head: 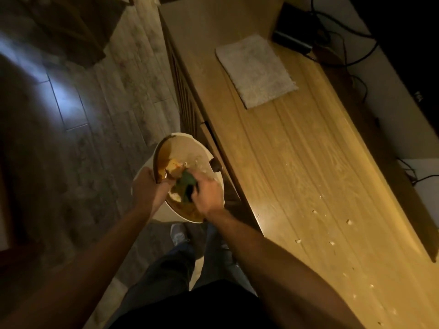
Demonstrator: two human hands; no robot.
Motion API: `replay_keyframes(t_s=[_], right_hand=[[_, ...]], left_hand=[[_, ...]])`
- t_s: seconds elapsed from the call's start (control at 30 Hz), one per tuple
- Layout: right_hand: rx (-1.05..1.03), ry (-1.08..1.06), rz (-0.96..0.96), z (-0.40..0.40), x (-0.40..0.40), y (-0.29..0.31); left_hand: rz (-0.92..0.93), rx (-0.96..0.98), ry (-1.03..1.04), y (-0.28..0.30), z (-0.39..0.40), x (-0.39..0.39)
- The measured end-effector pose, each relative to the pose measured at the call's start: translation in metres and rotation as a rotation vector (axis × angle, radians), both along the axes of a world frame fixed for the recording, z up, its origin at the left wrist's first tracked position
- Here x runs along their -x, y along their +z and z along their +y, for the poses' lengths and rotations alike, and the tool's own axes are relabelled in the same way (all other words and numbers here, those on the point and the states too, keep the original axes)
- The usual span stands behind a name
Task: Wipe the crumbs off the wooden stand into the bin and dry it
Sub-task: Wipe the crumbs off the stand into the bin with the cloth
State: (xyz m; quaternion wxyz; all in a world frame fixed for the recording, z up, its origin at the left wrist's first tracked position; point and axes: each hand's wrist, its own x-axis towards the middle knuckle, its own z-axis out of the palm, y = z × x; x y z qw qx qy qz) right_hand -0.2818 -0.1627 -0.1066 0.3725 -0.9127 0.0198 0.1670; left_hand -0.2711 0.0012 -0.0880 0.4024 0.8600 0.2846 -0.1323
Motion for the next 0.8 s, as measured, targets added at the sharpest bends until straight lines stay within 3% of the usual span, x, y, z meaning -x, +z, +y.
replay_keyframes(t_s=[0.07, 0.2, 0.33, 0.43, 0.63, 0.8], right_hand=[[-0.087, -0.045, 0.075, 0.017, 0.026, -0.001], [-0.162, -0.123, 0.039, 0.011, 0.040, 0.012], [-0.226, -0.162, -0.056, -0.036, 0.010, 0.038], [-0.285, -0.363, -0.175, -0.096, -0.024, 0.052], [0.008, -0.597, -0.278, -0.274, -0.104, 0.061], [0.377, -0.623, -0.208, -0.403, -0.149, 0.050]], left_hand=[[0.026, 0.049, 0.008, 0.003, 0.000, 0.005], [0.036, 0.120, 0.038, 0.004, -0.008, 0.019], [0.008, 0.103, 0.124, 0.004, -0.018, 0.026], [0.014, 0.086, 0.126, 0.002, -0.021, 0.038], [-0.013, -0.084, 0.100, -0.001, -0.029, 0.040], [0.020, -0.033, 0.156, -0.012, -0.034, 0.038]])
